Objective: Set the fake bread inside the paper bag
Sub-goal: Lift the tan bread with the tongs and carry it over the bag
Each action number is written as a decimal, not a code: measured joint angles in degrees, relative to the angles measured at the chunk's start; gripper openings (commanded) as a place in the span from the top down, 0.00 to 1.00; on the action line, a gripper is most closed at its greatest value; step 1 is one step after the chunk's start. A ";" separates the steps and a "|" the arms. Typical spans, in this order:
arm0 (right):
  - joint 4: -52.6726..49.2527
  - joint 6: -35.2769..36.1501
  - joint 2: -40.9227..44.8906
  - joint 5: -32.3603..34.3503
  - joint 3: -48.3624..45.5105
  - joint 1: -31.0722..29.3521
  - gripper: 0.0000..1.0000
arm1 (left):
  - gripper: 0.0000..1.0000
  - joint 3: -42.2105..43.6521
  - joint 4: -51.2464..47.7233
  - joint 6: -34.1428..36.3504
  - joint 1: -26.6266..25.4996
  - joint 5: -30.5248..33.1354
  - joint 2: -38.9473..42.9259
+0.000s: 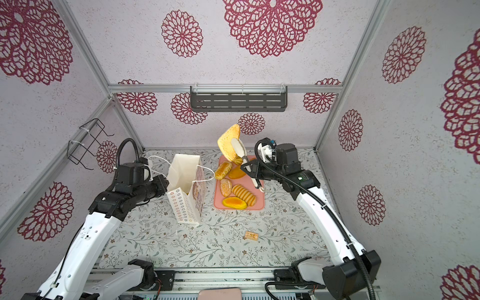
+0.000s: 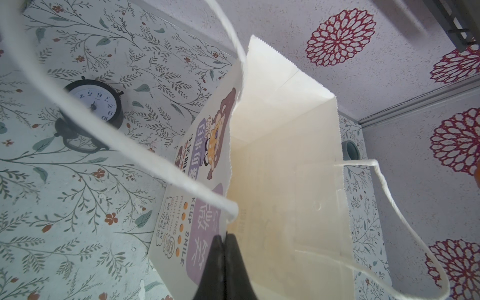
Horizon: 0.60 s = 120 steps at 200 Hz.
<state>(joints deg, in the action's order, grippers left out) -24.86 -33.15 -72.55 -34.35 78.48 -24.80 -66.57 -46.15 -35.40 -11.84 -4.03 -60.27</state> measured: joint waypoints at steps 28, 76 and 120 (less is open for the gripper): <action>0.94 0.00 -0.52 0.02 1.66 -3.21 0.85 | 1.00 0.00 0.00 0.00 0.00 -0.02 0.00; 1.90 0.02 -3.52 0.24 4.50 -7.06 0.85 | 1.00 0.00 0.00 0.00 0.00 -0.04 0.02; 1.42 0.13 -7.76 1.73 7.08 -9.90 0.86 | 1.00 0.00 0.00 0.00 0.00 -0.17 0.26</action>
<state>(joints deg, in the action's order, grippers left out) -23.44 -33.01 -80.31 -32.62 85.56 -34.70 -66.57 -46.15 -35.40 -11.84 -4.21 -60.01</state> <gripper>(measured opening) 0.257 0.036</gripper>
